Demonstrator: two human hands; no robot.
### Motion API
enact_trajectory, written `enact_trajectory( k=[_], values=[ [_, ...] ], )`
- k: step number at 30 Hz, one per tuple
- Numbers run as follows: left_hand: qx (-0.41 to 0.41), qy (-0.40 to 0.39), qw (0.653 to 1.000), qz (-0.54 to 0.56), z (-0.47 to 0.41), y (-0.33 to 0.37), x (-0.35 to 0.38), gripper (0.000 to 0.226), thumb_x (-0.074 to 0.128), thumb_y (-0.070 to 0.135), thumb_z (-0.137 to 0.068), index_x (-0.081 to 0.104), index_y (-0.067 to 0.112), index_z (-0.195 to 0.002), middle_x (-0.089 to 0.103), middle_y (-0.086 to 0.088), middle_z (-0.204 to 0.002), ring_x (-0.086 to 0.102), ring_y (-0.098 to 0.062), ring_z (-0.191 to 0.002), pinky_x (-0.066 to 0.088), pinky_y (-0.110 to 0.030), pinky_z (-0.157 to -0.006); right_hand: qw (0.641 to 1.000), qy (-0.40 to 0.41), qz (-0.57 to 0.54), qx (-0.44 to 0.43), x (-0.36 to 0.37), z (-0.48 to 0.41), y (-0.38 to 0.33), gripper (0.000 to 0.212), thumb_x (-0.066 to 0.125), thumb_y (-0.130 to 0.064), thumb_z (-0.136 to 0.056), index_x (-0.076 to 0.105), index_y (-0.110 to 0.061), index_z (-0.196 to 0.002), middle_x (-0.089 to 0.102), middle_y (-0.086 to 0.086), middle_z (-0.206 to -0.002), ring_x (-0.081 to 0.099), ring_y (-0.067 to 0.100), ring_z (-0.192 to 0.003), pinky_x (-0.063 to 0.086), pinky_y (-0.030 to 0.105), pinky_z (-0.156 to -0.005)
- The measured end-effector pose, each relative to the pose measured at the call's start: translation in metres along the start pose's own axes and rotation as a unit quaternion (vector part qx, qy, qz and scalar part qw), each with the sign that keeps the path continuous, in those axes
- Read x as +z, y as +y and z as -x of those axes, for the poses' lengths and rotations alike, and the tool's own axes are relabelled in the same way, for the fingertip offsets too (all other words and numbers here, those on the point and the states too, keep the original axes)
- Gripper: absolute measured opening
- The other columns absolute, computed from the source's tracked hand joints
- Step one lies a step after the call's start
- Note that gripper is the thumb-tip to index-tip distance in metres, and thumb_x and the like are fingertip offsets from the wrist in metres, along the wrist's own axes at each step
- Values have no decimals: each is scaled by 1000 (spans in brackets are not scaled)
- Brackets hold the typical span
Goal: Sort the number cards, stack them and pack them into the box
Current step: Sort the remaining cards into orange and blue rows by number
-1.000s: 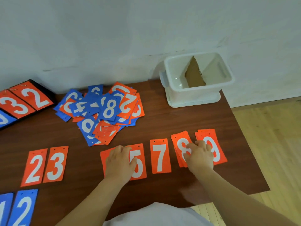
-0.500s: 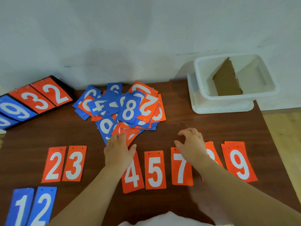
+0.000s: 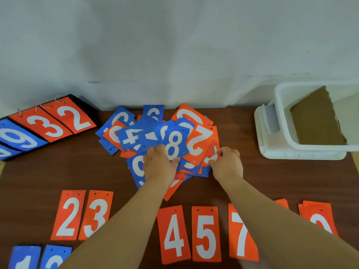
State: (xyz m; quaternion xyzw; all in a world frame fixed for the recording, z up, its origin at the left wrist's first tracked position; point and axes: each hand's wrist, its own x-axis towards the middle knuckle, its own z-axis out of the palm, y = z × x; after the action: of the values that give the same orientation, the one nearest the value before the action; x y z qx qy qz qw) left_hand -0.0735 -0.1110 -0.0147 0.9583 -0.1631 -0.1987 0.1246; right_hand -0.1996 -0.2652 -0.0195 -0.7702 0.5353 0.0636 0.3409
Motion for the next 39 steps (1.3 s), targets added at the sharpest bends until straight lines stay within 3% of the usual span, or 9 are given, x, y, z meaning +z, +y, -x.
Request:
enact_trajectory(
  k=[4, 10, 14, 18, 22, 26, 30, 35, 39],
  values=[
    [-24, 2, 1000, 2, -10, -1, 11, 66, 74, 49, -87, 41, 23, -139, 44, -8, -136, 43, -30, -125, 47, -42, -97, 998, -8, -64, -4, 2, -5, 8, 30, 77, -25, -86, 61, -21, -112, 66, 2, -116, 65, 23, -100, 56, 34, -77],
    [-13, 42, 998, -46, -6, 0, 11, 60, 73, 55, -85, 48, 27, -132, 52, -4, -128, 50, -26, -120, 48, -41, -94, 995, 23, -92, 12, -15, 2, 34, 24, 68, -20, -93, 62, -23, -116, 68, 0, -114, 63, 19, -94, 53, 28, -67],
    [4, 68, 996, -54, 4, 6, 7, 50, 78, 41, -86, 53, 27, -127, 52, -4, -123, 51, -27, -116, 49, -41, -90, 993, 41, -107, 32, -34, 15, 54, 22, 63, -20, -96, 60, -30, -115, 63, -7, -107, 61, 13, -84, 50, 22, -57],
    [48, 38, 996, 58, 14, 6, 3, 23, 67, 15, -96, 59, 21, -117, 53, -4, -117, 61, -23, -105, 52, -28, -76, 990, 50, -129, 23, -54, 38, 73, 21, 62, -21, -97, 61, -33, -114, 57, -13, -107, 63, 12, -92, 51, 19, -63],
    [49, 32, 984, 171, 50, 7, -12, 19, 60, 14, -100, 59, 30, -110, 57, 4, -117, 55, -10, -102, 41, -12, -65, 986, 58, -159, 3, -73, 69, 97, 21, 64, -21, -97, 60, -38, -109, 58, -16, -110, 59, 7, -94, 51, 21, -68],
    [6, 4, 956, 292, 108, 3, -28, 30, 61, 17, -100, 61, 44, -112, 62, 8, -116, 63, -11, -81, 46, -18, -53, 976, 64, -208, -2, -90, 99, 119, 21, 66, -20, -96, 61, -38, -106, 60, -17, -104, 58, 8, -98, 55, 30, -81],
    [-37, -12, 950, 310, 164, -10, -33, 32, 62, 18, -100, 62, 46, -116, 66, 10, -95, 61, -15, -60, 53, -28, -47, 970, 64, -235, -5, -94, 128, 137, 18, 68, -21, -95, 64, -35, -105, 63, -14, -101, 60, 10, -95, 51, 29, -77],
    [-55, -21, 956, 287, 205, -32, -26, 28, 64, 18, -99, 65, 38, -118, 61, 14, -111, 69, -13, -80, 61, -27, -60, 976, 24, -217, -1, -78, 162, 156, 18, 68, -23, -96, 64, -36, -107, 64, -11, -108, 61, 13, -100, 55, 26, -73],
    [-79, 0, 950, 302, 226, -51, -22, 25, 64, 19, -99, 62, 39, -112, 59, 11, -118, 64, -8, -95, 62, -29, -68, 980, -2, -196, -12, -61, 182, 158, 21, 69, -21, -95, 63, -36, -108, 61, -14, -109, 58, 11, -102, 55, 29, -82]
  ],
)
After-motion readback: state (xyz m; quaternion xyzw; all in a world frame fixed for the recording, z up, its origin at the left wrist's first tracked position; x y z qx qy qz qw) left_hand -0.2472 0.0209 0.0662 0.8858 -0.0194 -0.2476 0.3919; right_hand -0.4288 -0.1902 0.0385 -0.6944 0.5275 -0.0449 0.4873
